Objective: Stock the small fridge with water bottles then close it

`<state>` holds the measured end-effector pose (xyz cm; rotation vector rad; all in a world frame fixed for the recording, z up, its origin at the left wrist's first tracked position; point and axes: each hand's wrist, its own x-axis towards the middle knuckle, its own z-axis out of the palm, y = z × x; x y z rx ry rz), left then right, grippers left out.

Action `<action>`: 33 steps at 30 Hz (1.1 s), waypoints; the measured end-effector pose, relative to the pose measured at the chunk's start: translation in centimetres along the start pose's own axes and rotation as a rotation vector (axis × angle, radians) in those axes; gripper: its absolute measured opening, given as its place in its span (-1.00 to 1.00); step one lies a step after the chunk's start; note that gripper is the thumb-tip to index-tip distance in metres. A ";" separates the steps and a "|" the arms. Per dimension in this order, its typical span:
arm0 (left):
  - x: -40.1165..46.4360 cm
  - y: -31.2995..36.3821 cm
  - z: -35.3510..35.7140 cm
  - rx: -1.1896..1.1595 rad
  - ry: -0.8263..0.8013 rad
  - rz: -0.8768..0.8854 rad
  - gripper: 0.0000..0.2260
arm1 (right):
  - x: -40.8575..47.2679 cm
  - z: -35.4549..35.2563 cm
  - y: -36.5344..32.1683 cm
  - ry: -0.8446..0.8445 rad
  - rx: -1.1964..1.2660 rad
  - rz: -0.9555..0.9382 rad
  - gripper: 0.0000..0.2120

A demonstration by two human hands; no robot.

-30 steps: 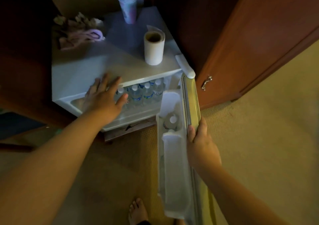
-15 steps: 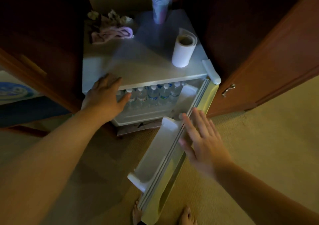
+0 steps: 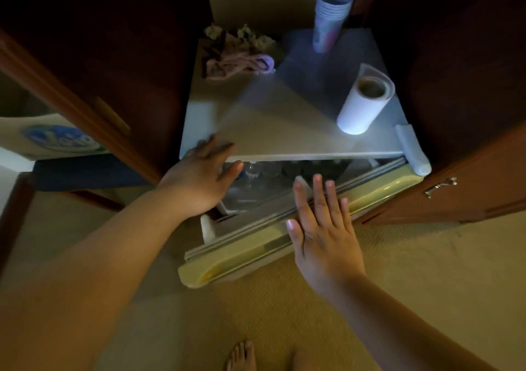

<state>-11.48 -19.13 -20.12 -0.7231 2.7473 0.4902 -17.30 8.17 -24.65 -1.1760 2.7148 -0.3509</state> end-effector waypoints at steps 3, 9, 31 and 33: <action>-0.1 0.2 0.0 -0.027 0.007 -0.010 -0.34 | 2.1 0.6 -0.5 0.035 0.007 0.012 -0.38; -0.6 0.7 0.0 -0.041 0.032 -0.016 -0.42 | 6.2 1.4 -0.2 0.087 -0.050 0.001 -0.36; -1.3 1.7 0.4 -0.050 0.033 -0.096 -0.22 | 8.6 -1.0 -1.1 -0.047 -0.007 0.066 -0.34; -4.5 1.9 1.6 -0.118 0.124 -0.129 -0.24 | 6.5 -1.9 -0.4 -0.030 0.031 0.059 -0.33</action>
